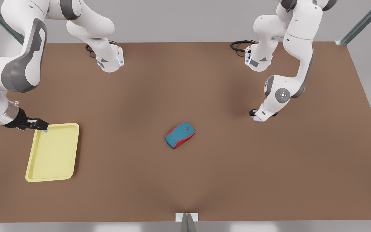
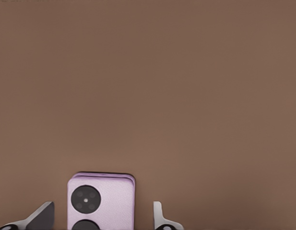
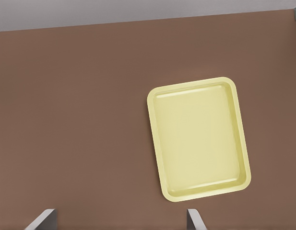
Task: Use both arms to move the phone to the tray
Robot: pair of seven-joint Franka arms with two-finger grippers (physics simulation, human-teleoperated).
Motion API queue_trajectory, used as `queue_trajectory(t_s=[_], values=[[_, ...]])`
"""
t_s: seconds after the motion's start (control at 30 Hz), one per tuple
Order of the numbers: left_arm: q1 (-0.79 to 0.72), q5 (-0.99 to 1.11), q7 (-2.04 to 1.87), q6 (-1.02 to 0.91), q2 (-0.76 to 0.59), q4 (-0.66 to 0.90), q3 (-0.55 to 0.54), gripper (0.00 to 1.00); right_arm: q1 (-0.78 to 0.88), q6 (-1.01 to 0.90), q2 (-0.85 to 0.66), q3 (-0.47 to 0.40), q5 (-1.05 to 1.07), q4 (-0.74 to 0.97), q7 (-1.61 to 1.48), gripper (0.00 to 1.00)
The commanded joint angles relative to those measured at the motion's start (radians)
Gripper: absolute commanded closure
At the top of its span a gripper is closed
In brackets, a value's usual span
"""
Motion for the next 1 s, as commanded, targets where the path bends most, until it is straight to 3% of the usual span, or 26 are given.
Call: queue_trajectory(t_s=[0.0, 0.53, 0.67, 0.97], values=[[0.002, 0.003, 0.064, 0.033, 0.002, -0.004, 0.009, 0.0, 0.0, 0.0, -0.001, 0.0, 0.001, 0.001, 0.0, 0.0], [0.002, 0.004, 0.091, 0.089, 0.076, -0.016, 0.02, 0.0, 0.002, 0.0, -0.001, 0.0, 0.001, 0.001, 0.0, 0.0], [0.002, 0.004, 0.091, 0.089, 0.081, -0.016, 0.02, 0.13, 0.002, 0.0, -0.001, 0.0, 0.001, 0.001, 0.0, 0.0], [0.002, 0.004, 0.09, 0.088, 0.082, -0.015, 0.02, 0.21, 0.002, 0.0, -0.001, 0.0, 0.001, 0.001, 0.0, 0.0]])
